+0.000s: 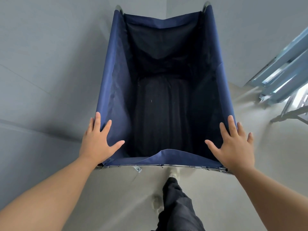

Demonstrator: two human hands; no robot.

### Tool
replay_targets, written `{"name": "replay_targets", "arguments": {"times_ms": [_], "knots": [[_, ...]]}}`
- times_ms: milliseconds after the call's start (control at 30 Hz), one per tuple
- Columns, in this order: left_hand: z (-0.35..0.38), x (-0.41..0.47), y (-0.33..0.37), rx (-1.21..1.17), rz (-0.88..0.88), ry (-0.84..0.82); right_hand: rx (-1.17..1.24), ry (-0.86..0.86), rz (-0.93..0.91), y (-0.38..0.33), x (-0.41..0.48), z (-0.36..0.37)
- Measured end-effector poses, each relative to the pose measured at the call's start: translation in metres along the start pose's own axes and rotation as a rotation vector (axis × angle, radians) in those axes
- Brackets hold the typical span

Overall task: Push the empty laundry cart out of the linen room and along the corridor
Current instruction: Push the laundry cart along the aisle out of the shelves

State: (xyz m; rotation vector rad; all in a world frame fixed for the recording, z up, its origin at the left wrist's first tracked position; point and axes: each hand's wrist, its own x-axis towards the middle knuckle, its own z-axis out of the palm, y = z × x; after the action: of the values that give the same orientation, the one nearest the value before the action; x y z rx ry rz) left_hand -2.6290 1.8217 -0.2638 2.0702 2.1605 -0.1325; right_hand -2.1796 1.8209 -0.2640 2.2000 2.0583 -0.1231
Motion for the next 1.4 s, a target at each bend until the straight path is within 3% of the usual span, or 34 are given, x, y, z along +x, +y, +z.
{"name": "replay_targets", "arguments": {"times_ms": [867,1400], "knots": [[-0.028,0.138,-0.041,0.021,0.153,-0.058,0.012,-0.175,0.211,-0.064,0.050,-0.025],[-0.045,0.241,-0.070,0.038,0.269,-0.056,0.044,-0.152,0.335,-0.113,0.098,-0.033]]}}
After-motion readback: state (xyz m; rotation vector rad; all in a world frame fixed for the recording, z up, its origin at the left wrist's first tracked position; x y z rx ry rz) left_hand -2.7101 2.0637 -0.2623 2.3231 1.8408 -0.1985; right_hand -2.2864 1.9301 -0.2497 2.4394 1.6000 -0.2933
